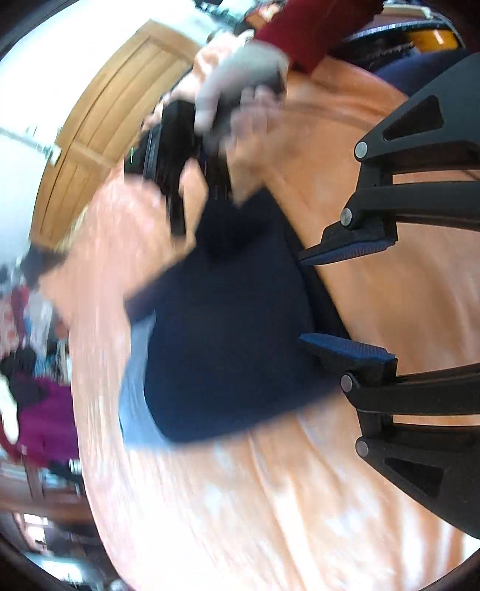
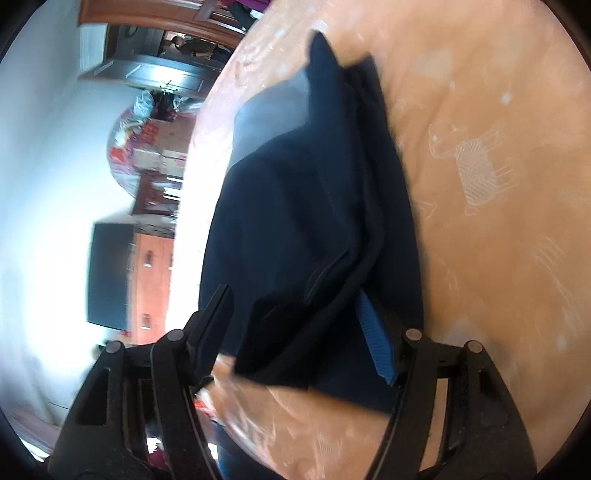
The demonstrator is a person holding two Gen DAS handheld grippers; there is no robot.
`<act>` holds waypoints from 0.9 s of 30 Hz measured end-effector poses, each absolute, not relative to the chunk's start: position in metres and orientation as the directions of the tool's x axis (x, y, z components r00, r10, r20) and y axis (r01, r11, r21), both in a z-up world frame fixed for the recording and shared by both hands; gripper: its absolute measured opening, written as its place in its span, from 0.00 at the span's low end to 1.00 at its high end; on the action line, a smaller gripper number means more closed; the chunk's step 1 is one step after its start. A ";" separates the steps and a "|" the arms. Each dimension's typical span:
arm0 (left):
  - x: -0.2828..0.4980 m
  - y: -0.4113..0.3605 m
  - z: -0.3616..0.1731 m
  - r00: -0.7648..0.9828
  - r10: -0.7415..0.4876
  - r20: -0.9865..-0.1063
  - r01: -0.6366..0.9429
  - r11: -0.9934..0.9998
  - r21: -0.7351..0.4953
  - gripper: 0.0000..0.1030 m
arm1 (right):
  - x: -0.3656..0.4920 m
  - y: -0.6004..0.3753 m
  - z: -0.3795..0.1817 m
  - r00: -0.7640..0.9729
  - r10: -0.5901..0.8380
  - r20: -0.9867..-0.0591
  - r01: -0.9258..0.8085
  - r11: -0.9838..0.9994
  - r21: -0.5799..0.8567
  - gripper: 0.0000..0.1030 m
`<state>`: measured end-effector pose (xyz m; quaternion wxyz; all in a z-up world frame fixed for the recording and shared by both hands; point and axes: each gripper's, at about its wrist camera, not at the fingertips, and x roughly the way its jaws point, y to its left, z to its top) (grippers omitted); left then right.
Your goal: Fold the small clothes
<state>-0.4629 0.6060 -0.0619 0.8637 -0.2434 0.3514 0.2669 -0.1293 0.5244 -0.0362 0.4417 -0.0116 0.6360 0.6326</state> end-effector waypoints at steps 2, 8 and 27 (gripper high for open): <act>-0.471 0.611 -0.066 0.577 0.327 -0.748 -0.672 0.711 -0.208 0.38 | -0.136 0.507 -0.024 -0.585 0.561 -0.586 -0.615 0.166 0.771 0.77; -0.473 0.613 -0.084 0.578 0.309 -0.755 -0.679 0.696 -0.235 0.38 | -0.156 0.515 -0.043 -0.546 0.510 -0.665 -0.668 0.215 0.713 0.71; -0.453 0.635 -0.132 0.341 0.492 -0.801 -0.691 0.709 0.141 0.54 | -0.109 0.457 -0.104 -0.505 0.674 -0.539 -0.440 0.336 0.833 0.01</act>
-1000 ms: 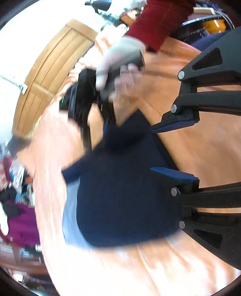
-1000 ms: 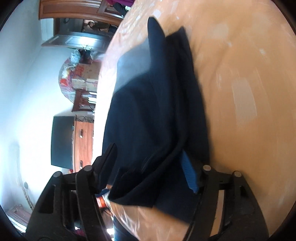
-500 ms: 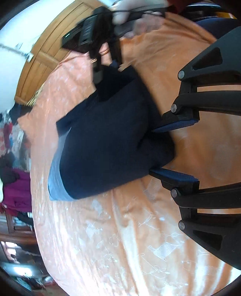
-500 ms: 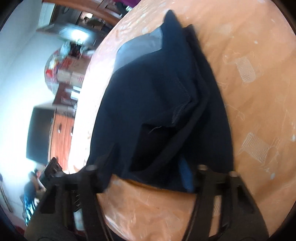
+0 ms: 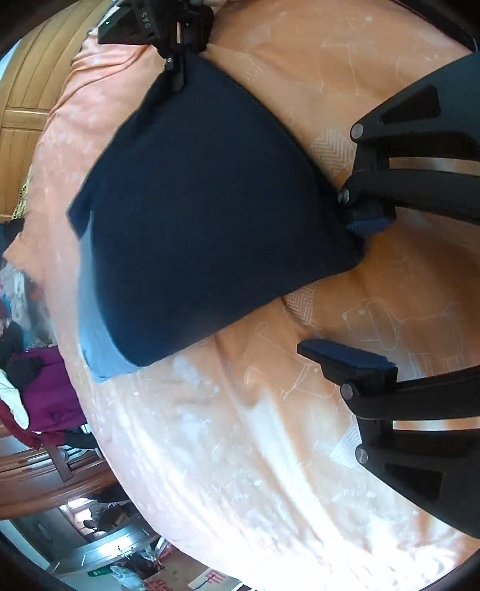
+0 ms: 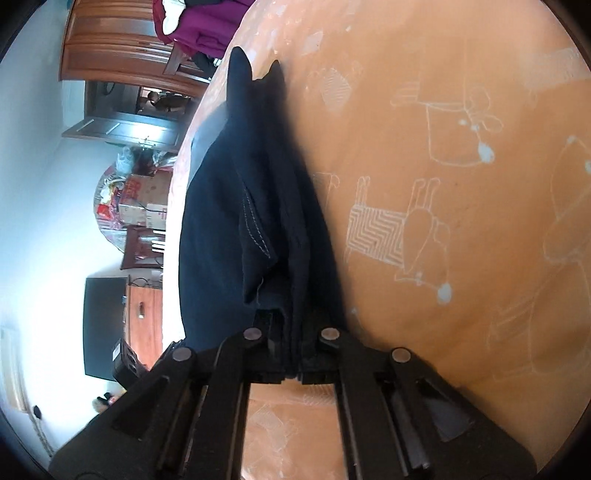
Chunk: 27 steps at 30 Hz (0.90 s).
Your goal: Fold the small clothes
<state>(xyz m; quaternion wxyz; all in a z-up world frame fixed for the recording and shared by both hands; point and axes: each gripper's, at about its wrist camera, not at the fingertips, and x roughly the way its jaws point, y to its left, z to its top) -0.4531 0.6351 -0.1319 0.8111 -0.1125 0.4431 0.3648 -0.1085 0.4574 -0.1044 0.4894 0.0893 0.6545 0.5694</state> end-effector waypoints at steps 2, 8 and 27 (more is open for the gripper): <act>-0.456 0.632 -0.122 0.376 0.475 -0.796 -0.686 0.720 0.105 0.44 | -0.109 0.459 -0.099 -0.511 0.665 -0.545 -0.462 0.323 0.826 0.02; -0.494 0.610 -0.061 0.556 0.473 -0.683 -0.691 0.719 -0.065 0.38 | -0.107 0.460 -0.105 -0.535 0.646 -0.544 -0.466 0.312 0.828 0.02; -0.483 0.670 -0.062 0.580 0.479 -0.659 -0.677 0.734 -0.062 0.47 | -0.111 0.429 -0.014 -0.289 0.715 -0.636 -0.779 0.210 0.590 0.35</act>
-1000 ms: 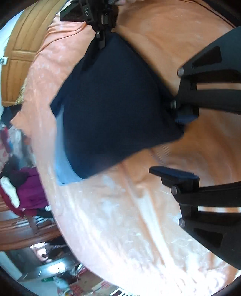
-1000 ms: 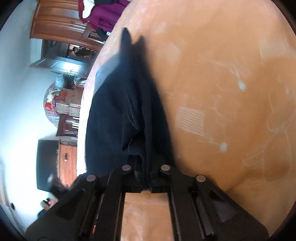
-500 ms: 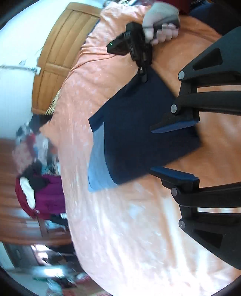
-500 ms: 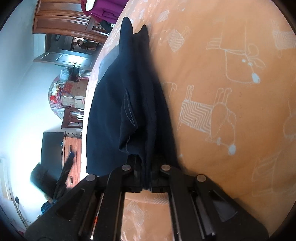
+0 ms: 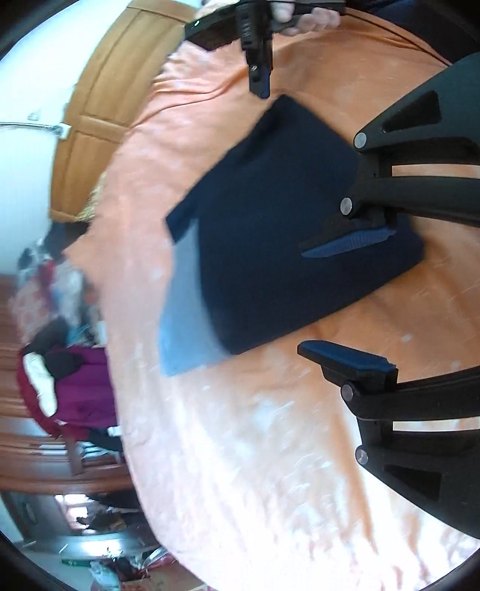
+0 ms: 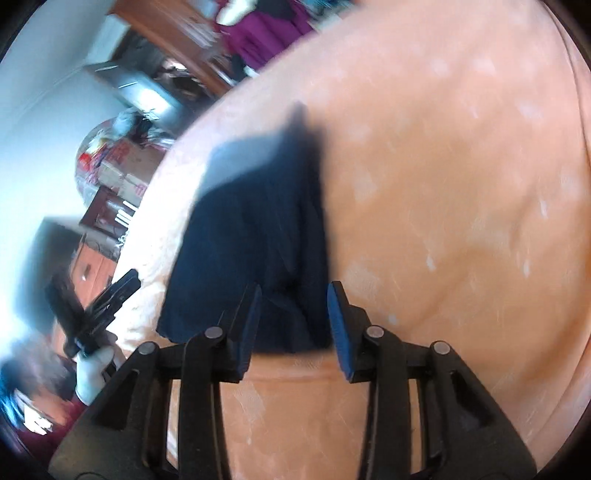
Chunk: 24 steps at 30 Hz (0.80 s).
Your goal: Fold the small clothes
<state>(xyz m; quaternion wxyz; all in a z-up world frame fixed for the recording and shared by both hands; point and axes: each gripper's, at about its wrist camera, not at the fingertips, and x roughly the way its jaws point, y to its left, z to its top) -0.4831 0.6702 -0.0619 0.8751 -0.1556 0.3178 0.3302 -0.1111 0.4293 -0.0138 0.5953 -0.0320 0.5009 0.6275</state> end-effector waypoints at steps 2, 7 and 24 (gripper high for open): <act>-0.474 0.677 -0.070 0.589 0.455 -0.668 -0.658 0.749 -0.070 0.47 | -0.126 0.446 -0.017 -0.354 0.709 -0.610 -0.797 0.112 0.593 0.30; -0.453 0.693 -0.127 0.555 0.336 -0.761 -0.639 0.758 -0.132 0.56 | -0.117 0.466 -0.069 -0.310 0.605 -0.734 -0.847 0.174 0.502 0.00; -0.360 0.855 -0.067 0.561 0.479 -0.676 -0.669 0.743 -0.029 0.55 | -0.094 0.679 -0.013 -0.178 0.664 -0.726 -0.949 0.079 0.304 0.38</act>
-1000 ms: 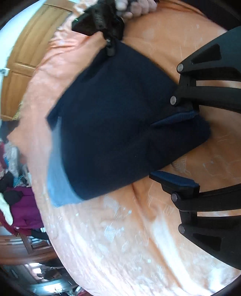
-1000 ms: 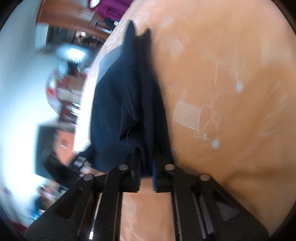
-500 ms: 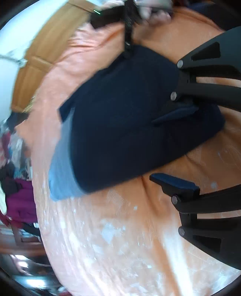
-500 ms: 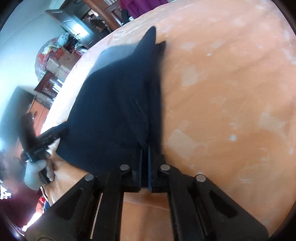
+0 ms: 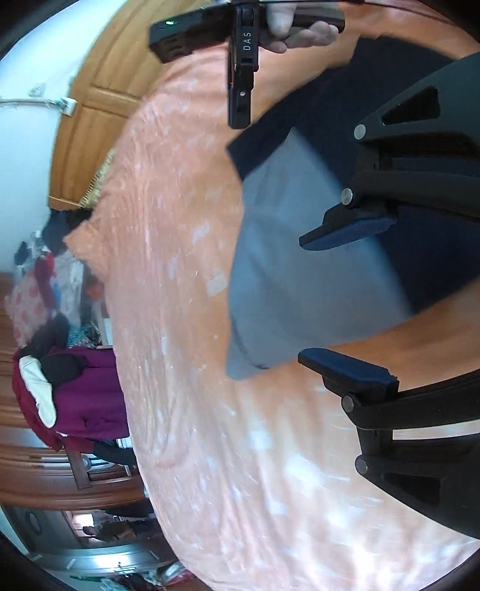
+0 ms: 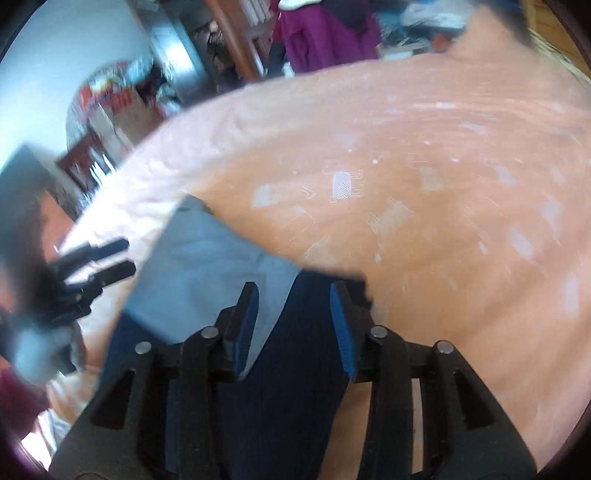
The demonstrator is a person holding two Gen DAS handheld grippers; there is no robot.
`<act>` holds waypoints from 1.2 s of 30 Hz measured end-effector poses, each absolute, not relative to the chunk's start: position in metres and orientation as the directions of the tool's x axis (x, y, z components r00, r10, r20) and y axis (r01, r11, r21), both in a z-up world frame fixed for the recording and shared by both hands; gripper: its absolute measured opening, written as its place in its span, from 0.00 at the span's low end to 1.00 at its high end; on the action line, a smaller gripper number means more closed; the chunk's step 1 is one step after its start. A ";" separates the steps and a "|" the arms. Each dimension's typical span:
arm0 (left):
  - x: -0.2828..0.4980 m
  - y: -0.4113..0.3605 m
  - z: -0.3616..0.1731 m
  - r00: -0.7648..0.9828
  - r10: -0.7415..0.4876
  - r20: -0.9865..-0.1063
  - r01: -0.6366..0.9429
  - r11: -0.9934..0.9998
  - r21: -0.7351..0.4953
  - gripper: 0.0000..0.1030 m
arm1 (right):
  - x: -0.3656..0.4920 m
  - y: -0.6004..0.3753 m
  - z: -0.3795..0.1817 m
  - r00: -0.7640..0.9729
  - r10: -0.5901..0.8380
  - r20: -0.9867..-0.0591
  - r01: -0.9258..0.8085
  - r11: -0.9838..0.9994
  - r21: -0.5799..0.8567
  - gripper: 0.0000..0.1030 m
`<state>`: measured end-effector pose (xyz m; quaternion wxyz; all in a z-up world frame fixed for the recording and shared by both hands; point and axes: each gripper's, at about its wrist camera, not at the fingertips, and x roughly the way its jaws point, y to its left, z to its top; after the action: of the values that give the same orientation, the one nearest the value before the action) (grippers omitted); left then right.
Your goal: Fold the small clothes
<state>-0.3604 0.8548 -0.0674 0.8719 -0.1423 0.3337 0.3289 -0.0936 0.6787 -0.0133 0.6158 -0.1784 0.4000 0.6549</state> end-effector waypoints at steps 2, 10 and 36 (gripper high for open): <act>-0.342 0.878 -0.088 0.500 0.479 -0.722 -0.684 0.730 0.010 0.55 | -0.085 0.697 -0.041 -0.164 0.608 -0.777 -0.951 0.112 0.288 0.42; -0.368 0.909 -0.120 0.526 0.404 -0.748 -0.744 0.645 -0.174 0.64 | -0.071 0.671 -0.048 -0.128 0.643 -0.755 -0.935 0.176 0.308 0.48; -0.549 0.655 -0.139 0.201 0.430 -0.880 -0.911 0.412 -0.006 1.00 | -0.234 0.414 -0.067 0.101 0.438 -0.893 -0.974 0.229 0.002 1.00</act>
<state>-0.5494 0.6547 -0.1388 0.7225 -0.2801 0.4291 0.4642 -0.2340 0.4136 -0.0672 0.6670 -0.3251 0.4116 0.5291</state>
